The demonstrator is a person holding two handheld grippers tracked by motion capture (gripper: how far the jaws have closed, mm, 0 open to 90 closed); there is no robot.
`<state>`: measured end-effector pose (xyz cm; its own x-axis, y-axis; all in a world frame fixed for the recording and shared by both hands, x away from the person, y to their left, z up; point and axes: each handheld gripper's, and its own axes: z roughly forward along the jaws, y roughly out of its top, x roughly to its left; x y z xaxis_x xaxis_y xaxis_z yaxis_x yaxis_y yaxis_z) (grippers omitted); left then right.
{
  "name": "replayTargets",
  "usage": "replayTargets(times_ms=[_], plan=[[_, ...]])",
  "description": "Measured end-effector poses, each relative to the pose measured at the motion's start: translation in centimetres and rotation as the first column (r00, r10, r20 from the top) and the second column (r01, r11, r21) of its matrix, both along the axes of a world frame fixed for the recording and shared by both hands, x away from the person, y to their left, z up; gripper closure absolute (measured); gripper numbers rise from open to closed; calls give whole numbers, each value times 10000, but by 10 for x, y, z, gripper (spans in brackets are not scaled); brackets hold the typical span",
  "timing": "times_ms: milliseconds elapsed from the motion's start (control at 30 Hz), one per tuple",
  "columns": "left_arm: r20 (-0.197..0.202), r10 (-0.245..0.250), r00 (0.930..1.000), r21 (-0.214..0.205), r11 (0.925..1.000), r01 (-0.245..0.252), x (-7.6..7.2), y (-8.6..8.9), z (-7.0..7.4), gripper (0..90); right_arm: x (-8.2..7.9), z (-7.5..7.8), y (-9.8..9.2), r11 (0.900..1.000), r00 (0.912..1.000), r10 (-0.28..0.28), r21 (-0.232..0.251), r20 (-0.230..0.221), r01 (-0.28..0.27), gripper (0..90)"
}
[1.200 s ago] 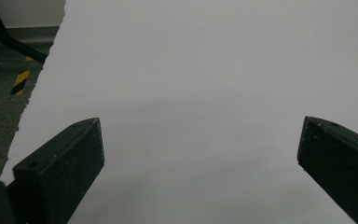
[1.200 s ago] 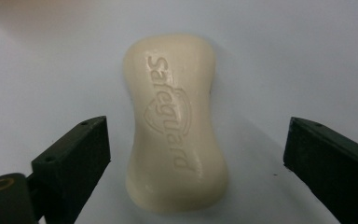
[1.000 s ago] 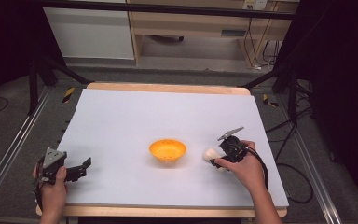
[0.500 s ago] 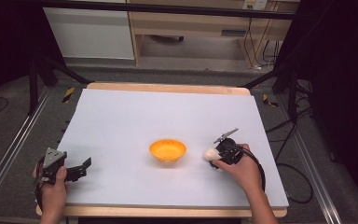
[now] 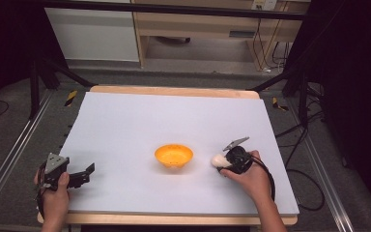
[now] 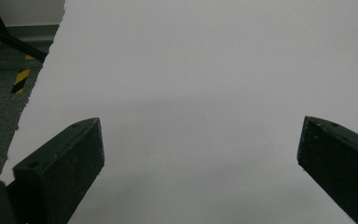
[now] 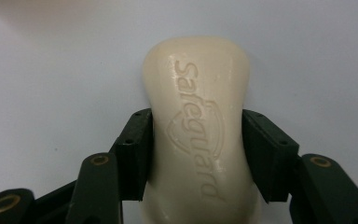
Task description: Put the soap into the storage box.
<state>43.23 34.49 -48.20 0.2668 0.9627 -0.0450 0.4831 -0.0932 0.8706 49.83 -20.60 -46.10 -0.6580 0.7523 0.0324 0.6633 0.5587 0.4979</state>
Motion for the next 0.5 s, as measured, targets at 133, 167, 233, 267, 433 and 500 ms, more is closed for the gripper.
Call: replayTargets(times_ms=[133,167,233,267,433,500], plan=[[18,6,10000,3,10000,-6,0,0,0,0,-1,0,-1,9998,9996,218,0,172,-218,474],[18,6,10000,-11,10000,-6,0,0,0,0,-1,0,-1,9997,9996,223,30,188,-224,476],[27,-17,10000,33,10000,16,0,0,0,0,-1,0,-1,9996,9995,273,28,188,-273,481],[28,-23,10000,39,10000,22,0,0,0,0,0,0,-1,9995,9994,309,20,178,-310,483],[33,-1,10000,9,10000,1,0,0,0,0,3,3,1,9976,9980,589,-379,210,-581,489],[31,3,10000,18,10000,-3,0,0,0,0,3,6,3,9970,9972,713,-333,236,-705,490]])
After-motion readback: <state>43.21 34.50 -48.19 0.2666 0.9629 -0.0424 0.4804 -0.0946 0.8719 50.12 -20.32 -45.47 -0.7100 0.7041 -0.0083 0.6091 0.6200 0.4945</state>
